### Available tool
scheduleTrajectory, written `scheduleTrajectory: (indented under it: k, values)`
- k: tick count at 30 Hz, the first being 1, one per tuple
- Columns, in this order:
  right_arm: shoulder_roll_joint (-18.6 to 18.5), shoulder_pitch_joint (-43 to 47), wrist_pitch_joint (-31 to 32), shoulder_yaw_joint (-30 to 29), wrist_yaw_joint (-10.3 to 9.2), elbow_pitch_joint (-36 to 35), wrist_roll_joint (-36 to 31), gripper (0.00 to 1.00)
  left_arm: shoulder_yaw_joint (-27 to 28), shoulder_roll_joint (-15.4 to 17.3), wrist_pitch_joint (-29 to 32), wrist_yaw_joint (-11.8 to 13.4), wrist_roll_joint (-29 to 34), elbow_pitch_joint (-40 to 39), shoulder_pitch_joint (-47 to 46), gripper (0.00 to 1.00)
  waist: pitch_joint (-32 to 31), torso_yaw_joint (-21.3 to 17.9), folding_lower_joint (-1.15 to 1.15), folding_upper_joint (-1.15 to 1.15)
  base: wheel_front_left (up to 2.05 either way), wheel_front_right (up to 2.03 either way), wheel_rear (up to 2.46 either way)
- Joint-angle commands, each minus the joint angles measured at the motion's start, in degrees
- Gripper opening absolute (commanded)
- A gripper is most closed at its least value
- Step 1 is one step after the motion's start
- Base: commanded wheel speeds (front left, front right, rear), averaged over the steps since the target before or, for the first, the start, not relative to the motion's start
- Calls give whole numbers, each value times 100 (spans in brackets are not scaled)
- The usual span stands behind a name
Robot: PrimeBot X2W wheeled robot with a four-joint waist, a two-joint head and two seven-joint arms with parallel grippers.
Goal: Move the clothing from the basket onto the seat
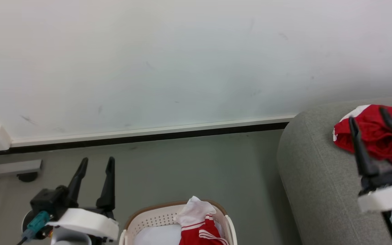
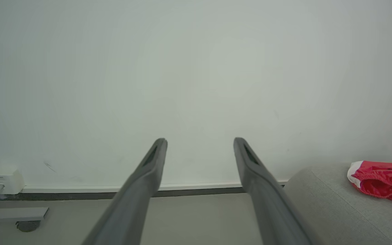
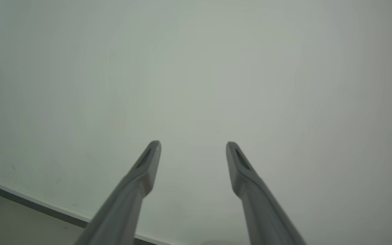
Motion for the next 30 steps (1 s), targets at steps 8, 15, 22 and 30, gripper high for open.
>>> scheduleTrajectory:
  k: [8, 15, 22, 30]
  values:
    - [1293, 1712, -226, -501, -13, -600, -403, 100, 885, -383, -1, -288, 500, 4, 570, 100, 52, 146, 2, 0, 0, 0, 0]
    - [1727, 2109, -233, -427, -13, -775, -457, 100, 1425, -768, -1, -660, 849, 171, 809, 100, 182, 186, 2, 0, 0, 0, 0]
    - [1838, 2075, -234, -356, -13, -806, -538, 100, 1750, -965, -2, -907, 1148, 247, 662, 100, 238, 177, 2, 0, 0, 0, 0]
    - [1871, 2058, -235, -332, -13, -767, -544, 100, 1915, -1131, -2, -1033, 1387, 272, 685, 100, 246, 153, 2, 0, 0, 0, 0]
